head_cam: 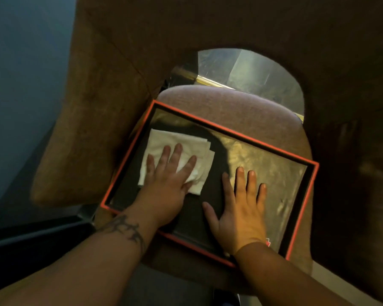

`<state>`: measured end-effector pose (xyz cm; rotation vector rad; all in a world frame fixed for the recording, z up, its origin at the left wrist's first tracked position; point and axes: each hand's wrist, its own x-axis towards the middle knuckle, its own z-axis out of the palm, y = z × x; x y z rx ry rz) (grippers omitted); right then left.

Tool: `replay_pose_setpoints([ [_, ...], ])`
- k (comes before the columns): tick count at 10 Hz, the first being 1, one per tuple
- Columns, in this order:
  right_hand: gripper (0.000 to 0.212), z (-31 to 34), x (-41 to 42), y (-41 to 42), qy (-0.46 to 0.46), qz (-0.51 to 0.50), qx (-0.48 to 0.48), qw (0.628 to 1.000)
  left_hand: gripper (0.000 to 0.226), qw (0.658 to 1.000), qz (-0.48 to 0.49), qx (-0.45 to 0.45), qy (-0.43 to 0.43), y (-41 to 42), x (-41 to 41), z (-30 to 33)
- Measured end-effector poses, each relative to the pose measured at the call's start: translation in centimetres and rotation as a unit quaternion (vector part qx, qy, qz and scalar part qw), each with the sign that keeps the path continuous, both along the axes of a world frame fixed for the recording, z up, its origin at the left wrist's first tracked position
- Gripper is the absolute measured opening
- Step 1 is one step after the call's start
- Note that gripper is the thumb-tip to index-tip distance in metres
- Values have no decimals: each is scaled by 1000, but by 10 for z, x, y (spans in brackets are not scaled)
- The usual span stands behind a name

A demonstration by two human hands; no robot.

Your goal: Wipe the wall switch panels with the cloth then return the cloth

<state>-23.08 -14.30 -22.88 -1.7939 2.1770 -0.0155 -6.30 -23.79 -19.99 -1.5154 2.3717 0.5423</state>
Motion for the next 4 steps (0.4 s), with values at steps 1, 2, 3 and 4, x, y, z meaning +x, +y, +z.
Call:
replay_pose_setpoints([
  [1,85,3,2,-3,9,-1,13,1000,67,999,-13,27,-16,-4,8,10],
  [2,84,18,4,-1,17,13,51,998,73,996,44,68,44,21,11,40],
  [3,77,45,9,-11,-16,-10,108,994,66,977,159,55,128,55,19,85],
  [4,35,90,13,-2,-155,-39,123,979,42,939,285,89,172,114,39,130],
])
